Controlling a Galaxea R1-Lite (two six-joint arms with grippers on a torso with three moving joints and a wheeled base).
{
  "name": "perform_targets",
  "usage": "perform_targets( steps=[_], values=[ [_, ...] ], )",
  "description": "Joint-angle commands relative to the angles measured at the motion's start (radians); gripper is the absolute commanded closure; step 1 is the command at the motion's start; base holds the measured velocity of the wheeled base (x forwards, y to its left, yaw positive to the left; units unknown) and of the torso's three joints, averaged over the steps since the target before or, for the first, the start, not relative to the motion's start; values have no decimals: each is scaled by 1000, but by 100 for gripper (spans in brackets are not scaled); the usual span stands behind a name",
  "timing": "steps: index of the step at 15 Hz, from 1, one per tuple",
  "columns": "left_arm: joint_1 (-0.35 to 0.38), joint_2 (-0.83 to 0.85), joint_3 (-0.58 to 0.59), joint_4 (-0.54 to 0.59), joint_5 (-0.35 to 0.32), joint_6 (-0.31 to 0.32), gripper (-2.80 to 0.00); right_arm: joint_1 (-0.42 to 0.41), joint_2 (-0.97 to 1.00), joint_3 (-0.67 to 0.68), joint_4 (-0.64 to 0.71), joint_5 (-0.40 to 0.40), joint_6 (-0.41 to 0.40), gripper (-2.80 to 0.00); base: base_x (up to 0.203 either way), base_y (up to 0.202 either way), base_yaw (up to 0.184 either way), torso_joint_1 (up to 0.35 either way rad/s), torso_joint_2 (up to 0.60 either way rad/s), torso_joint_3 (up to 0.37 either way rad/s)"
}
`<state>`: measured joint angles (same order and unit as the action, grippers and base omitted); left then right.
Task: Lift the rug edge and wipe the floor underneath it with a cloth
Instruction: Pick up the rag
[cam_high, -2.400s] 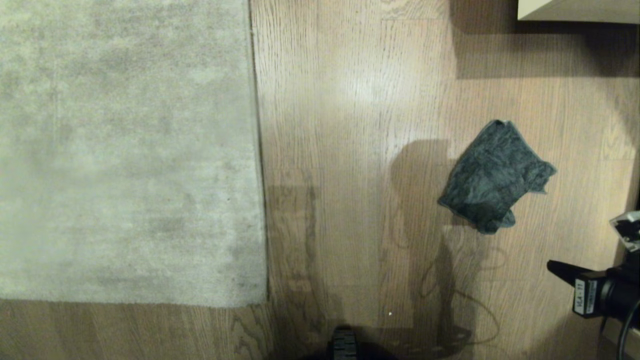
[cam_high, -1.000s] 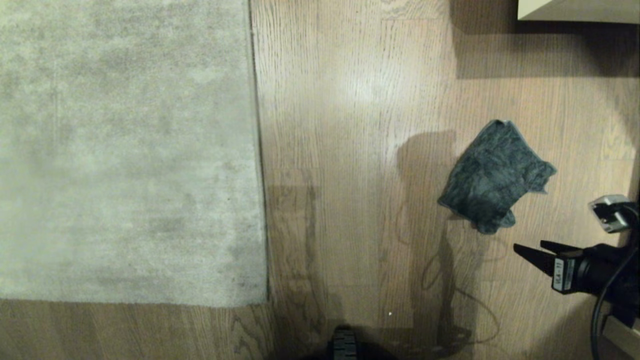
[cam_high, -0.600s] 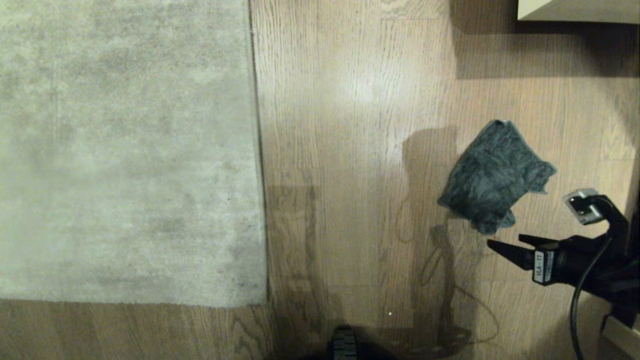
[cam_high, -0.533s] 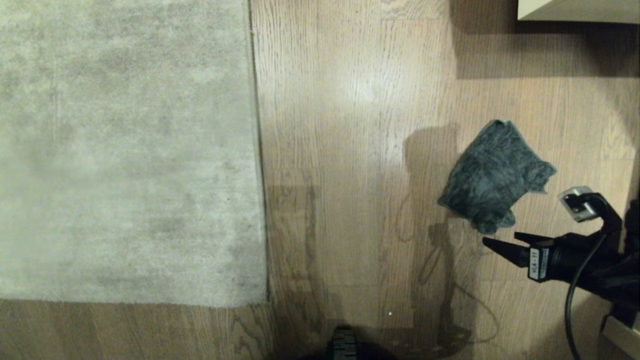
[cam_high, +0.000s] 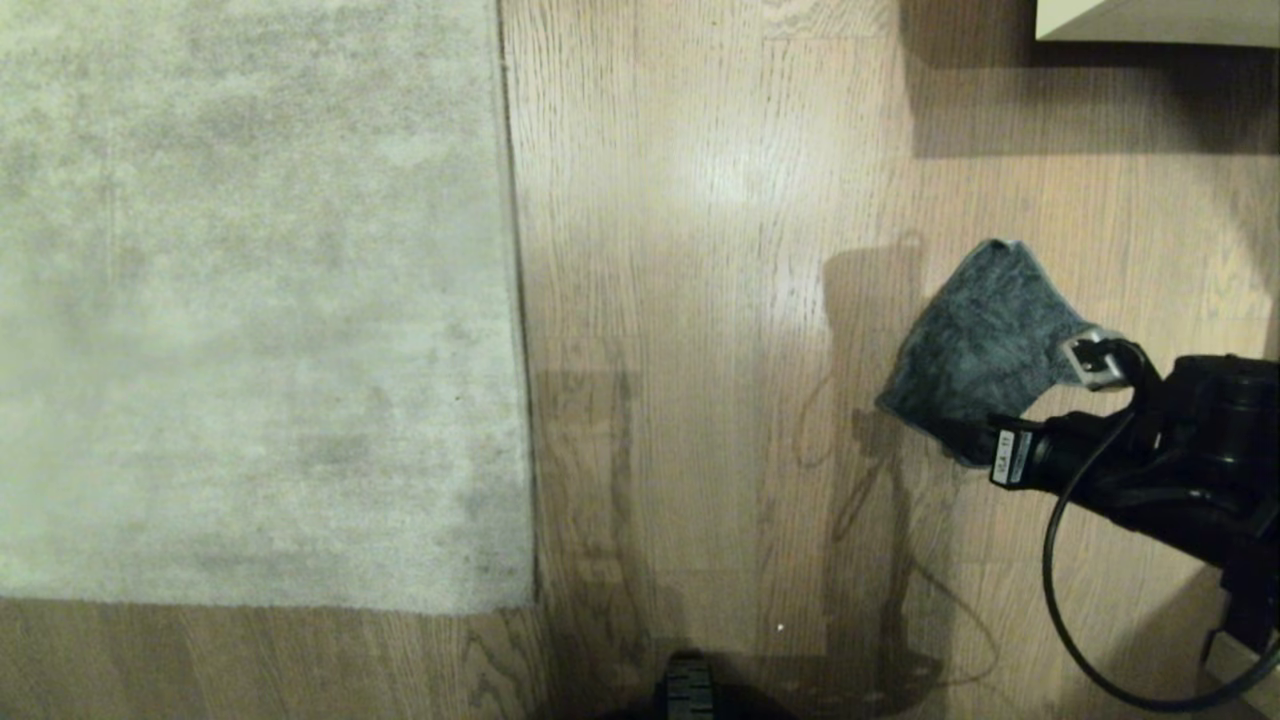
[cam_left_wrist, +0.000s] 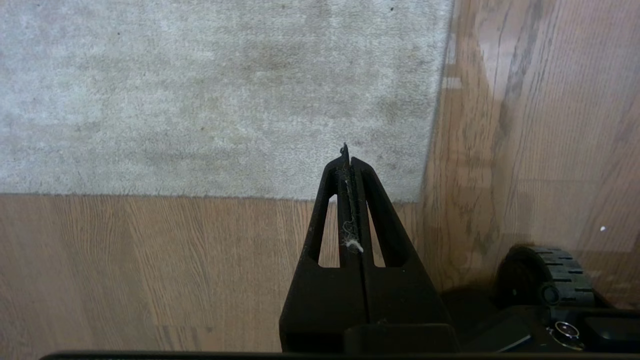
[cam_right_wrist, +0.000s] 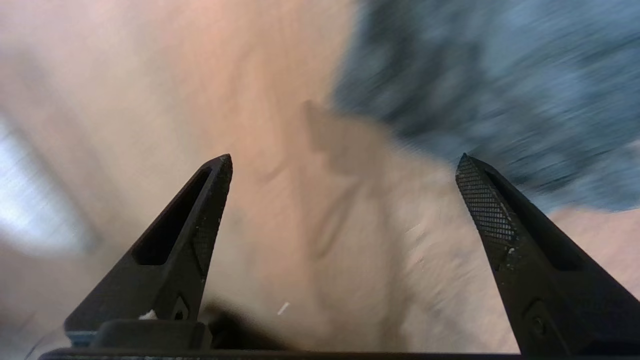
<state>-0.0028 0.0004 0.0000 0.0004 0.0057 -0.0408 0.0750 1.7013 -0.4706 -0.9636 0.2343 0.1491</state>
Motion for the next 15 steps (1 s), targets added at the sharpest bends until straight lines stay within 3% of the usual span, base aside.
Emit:
perform_targets(
  steps=[1, 3, 7, 12, 15],
  values=[
    [0, 1, 0, 0, 0, -1, 0, -9, 39, -48, -10, -83, 18, -280, 0, 0, 0, 0, 0, 0],
    [0, 1, 0, 0, 0, -1, 0, -26, 51, -74, -10, -119, 55, -280, 0, 0, 0, 0, 0, 0],
    [1, 1, 0, 0, 0, -1, 0, -107, 82, -144, -4, -178, 52, -280, 0, 0, 0, 0, 0, 0],
    [1, 1, 0, 0, 0, -1, 0, -231, 68, -127, 26, -196, -50, -280, 0, 0, 0, 0, 0, 0],
    [1, 1, 0, 0, 0, -1, 0, -251, 92, -121, 37, -196, -63, -280, 0, 0, 0, 0, 0, 0]
  ],
)
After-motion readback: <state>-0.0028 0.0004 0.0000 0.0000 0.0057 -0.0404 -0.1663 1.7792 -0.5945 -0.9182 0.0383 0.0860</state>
